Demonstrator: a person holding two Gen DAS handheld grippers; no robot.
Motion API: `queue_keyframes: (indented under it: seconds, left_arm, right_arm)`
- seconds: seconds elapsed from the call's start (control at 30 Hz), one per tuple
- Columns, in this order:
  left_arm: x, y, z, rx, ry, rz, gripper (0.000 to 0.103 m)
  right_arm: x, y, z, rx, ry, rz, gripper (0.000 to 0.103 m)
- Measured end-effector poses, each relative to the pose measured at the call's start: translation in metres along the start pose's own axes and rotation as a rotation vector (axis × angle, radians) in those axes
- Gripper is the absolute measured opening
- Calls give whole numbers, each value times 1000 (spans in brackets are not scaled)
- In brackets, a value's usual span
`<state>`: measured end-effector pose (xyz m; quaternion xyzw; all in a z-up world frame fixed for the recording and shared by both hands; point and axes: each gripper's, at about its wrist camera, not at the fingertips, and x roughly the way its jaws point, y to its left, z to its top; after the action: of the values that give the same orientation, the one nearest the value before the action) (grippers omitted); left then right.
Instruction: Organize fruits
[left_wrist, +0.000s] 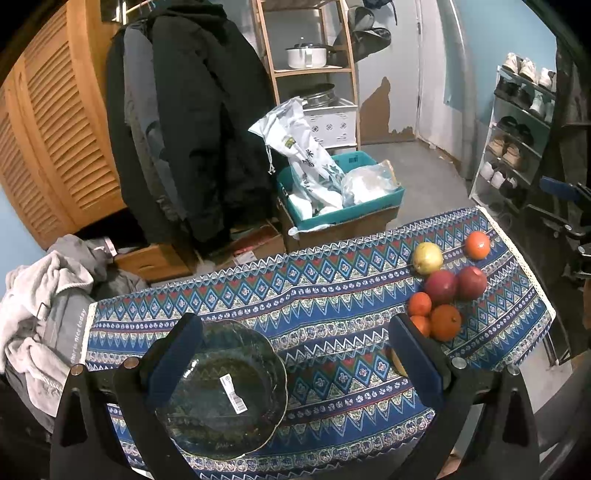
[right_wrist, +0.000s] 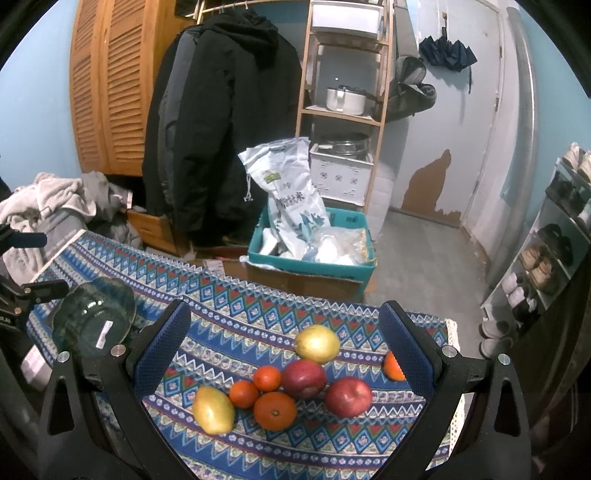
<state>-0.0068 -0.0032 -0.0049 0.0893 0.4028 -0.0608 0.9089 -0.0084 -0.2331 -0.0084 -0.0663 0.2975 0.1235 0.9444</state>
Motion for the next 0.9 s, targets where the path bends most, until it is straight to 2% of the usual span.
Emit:
queue_keyframes:
  seconds: [0.9]
  left_arm:
    - [-3, 2, -4, -1, 5, -4, 102]
  right_arm:
    - [2, 4, -1, -9, 9, 9, 100]
